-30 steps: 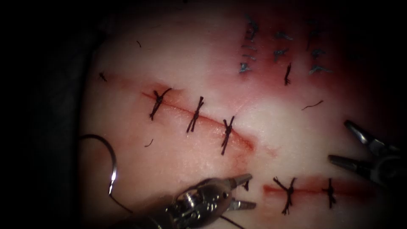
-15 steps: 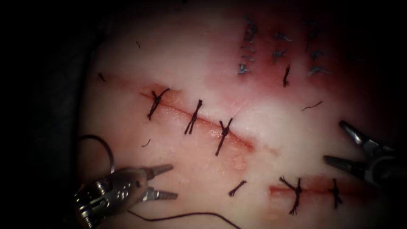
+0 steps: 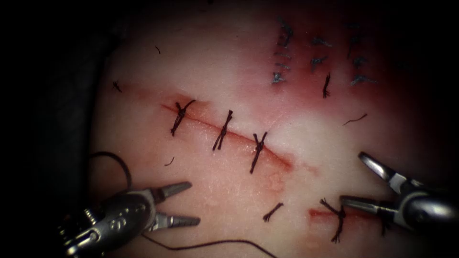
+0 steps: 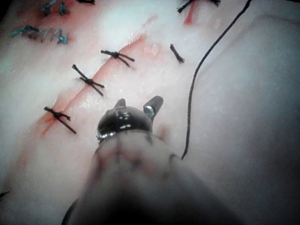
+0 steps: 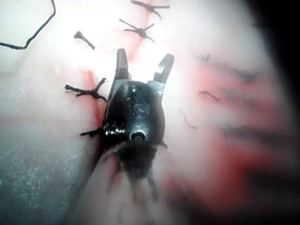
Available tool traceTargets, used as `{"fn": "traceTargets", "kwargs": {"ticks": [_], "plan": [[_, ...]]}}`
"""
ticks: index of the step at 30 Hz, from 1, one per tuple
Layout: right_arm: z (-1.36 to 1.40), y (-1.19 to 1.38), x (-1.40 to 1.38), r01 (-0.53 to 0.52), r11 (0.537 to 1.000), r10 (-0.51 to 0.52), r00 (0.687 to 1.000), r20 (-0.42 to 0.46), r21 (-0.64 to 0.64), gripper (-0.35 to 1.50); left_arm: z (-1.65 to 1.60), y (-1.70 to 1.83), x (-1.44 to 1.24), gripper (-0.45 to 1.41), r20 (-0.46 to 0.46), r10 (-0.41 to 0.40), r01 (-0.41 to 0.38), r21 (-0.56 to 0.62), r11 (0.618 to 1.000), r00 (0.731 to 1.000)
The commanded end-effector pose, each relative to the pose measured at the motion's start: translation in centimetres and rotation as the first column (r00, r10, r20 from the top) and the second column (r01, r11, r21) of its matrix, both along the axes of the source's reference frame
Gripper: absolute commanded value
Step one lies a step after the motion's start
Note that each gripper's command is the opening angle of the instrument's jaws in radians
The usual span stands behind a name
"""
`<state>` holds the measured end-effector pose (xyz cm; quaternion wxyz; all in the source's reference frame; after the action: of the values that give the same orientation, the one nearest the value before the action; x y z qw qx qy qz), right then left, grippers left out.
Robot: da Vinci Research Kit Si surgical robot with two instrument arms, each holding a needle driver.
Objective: Wound Closure
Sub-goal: Cut the suture tail with the right tool.
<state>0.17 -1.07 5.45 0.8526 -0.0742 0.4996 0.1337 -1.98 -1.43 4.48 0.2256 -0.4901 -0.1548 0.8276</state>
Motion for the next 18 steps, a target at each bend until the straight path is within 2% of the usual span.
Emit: {"fn": "traceTargets", "kwargs": {"ticks": [1,3,4,7,11,18], "plan": [[0.03,0.05,0.05,0.006,1.0,-0.006,1.0,-0.021,0.022,1.38,-0.05,0.08,0.0,0.71,0.03,-0.01,0.01,0.004,1.0,1.0],[0.01,0.11,0.05,0.009,0.998,-0.006,0.999,-0.053,0.06,1.37,-0.2,0.16,0.07,0.71,0.071,-0.022,0.022,0.006,1.0,0.997],[-0.02,0.16,0.04,0.017,0.997,-0.01,0.997,-0.078,0.081,1.35,-0.35,0.25,0.17,0.71,0.136,-0.026,0.025,0.007,1.0,0.99],[-0.05,0.21,0.05,0.032,0.995,-0.022,0.994,-0.104,0.093,1.32,-0.5,0.41,0.28,0.69,0.19,-0.026,0.03,-0.017,0.999,0.981],[-0.14,0.28,0.06,0.045,0.993,-0.033,0.993,-0.114,0.107,1.3,-0.56,0.6,0.34,0.69,0.221,-0.013,0.019,-0.022,1.0,0.975],[-0.26,0.43,0.09,0.106,0.989,-0.098,0.992,-0.078,0.102,1.25,-0.54,0.87,0.33,0.69,0.238,-0.001,0.01,-0.035,0.999,0.971]]}}
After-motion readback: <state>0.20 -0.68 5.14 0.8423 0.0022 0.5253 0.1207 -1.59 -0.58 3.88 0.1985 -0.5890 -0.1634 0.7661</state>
